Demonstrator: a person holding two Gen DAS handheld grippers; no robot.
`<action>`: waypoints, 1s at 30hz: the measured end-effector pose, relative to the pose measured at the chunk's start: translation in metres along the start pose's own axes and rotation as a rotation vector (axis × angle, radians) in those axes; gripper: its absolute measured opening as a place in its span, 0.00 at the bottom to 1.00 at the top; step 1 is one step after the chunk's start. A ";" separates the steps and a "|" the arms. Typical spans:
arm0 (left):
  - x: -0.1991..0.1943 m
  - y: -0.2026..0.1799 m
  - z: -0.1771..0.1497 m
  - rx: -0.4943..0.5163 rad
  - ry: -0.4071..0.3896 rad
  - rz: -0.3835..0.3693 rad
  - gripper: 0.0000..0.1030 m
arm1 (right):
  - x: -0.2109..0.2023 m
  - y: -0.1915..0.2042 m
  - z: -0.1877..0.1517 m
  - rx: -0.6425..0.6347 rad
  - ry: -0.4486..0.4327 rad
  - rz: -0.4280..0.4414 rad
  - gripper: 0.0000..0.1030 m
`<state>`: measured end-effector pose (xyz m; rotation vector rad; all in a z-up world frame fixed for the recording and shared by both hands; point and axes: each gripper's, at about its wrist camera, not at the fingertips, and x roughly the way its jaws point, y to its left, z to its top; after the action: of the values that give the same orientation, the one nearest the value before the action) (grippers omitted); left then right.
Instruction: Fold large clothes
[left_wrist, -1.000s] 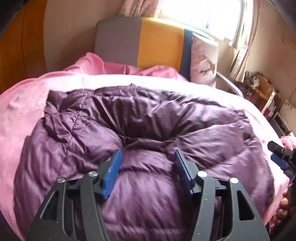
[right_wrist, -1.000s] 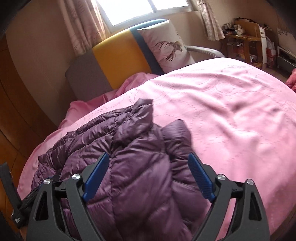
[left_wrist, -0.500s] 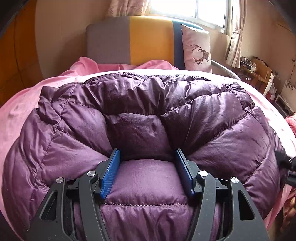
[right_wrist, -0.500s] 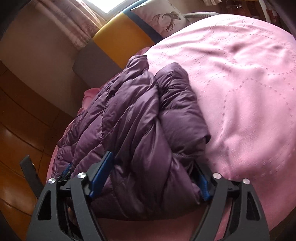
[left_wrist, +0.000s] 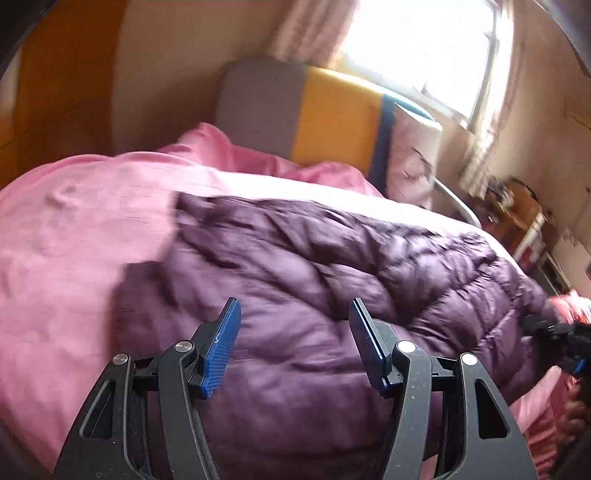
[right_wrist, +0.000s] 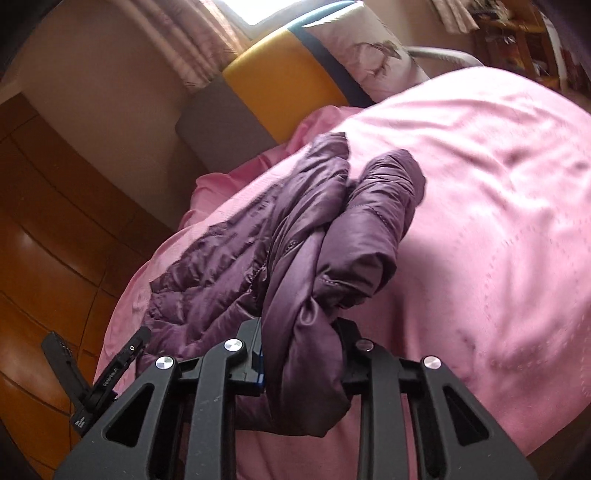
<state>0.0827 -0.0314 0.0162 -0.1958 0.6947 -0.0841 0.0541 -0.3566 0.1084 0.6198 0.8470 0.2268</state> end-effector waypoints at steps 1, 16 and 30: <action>-0.002 0.010 0.000 -0.012 -0.003 0.014 0.58 | -0.001 0.012 0.002 -0.026 -0.003 0.010 0.22; 0.026 0.069 -0.025 -0.228 0.175 -0.226 0.56 | 0.095 0.210 -0.018 -0.401 0.160 0.184 0.22; -0.053 0.146 0.025 -0.388 0.026 -0.427 0.67 | 0.173 0.271 -0.097 -0.669 0.268 0.098 0.26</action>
<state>0.0599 0.1226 0.0386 -0.7162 0.6818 -0.3612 0.1072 -0.0248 0.1122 0.0003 0.9301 0.6610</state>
